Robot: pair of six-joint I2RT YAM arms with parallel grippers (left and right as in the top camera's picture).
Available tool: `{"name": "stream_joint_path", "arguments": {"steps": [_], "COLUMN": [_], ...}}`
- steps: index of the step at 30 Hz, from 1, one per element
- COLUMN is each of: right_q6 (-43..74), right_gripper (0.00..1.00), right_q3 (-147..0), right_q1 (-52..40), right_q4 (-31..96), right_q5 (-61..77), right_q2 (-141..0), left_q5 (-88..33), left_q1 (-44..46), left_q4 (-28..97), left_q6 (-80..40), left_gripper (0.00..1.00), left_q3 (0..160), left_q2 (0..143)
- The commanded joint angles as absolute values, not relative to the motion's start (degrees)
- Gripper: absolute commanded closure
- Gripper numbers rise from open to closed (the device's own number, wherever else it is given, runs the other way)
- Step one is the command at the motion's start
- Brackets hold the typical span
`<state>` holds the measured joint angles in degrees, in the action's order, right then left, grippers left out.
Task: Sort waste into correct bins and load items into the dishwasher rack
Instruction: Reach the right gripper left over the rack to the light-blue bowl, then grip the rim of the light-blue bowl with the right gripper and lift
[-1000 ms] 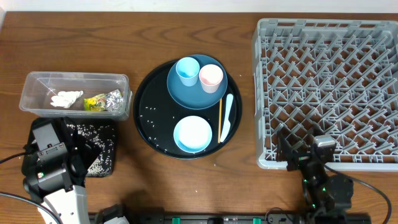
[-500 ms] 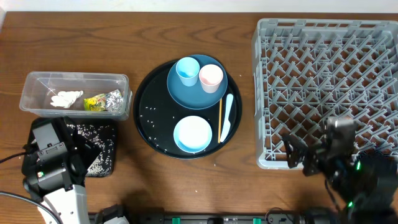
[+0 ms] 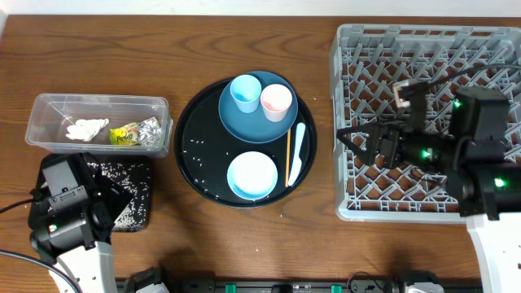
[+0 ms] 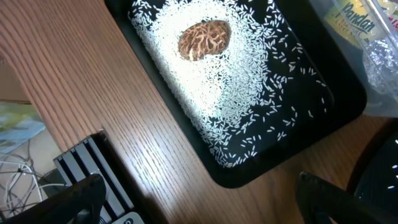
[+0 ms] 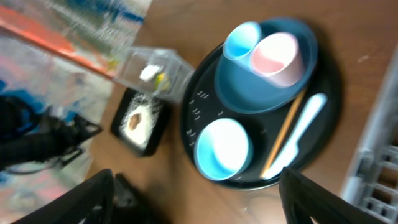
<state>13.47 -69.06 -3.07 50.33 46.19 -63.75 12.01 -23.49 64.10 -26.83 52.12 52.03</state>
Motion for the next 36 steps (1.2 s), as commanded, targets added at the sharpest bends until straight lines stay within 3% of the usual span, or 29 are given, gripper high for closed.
{"name": "stream_joint_path", "arguments": {"steps": [1,9,15,19,36], "right_q6": [16.05,22.31,22.72,23.16,26.65], "right_gripper": [0.23,0.25,0.37,0.45,0.46], "right_q3": [-70.48,-70.50,-70.50,-70.50,-70.50], "right_q1": [-7.46,-27.94,-36.93,-41.17,-45.41], "right_q4": [51.24,48.75,46.83,45.69,42.85], "right_q5": [47.81,22.65,12.95,6.20,-1.04], "right_q2": [-65.54,-72.53,-79.79,-84.31,-101.62], "left_q5": [12.67,12.67,12.67,12.67,12.67], "left_q1": [-23.73,-23.73,-23.73,-23.73,-23.73], "left_q4": [64.23,64.23,64.23,64.23,64.23], "left_q6": [-26.87,-26.89,-26.87,-26.89,-26.89], "left_gripper": [0.02,0.02,0.02,0.02,0.02], "left_q3": [52.84,52.84,52.84,52.84,52.84], "left_q2": [51.99,51.99,51.99,51.99,51.99]}}
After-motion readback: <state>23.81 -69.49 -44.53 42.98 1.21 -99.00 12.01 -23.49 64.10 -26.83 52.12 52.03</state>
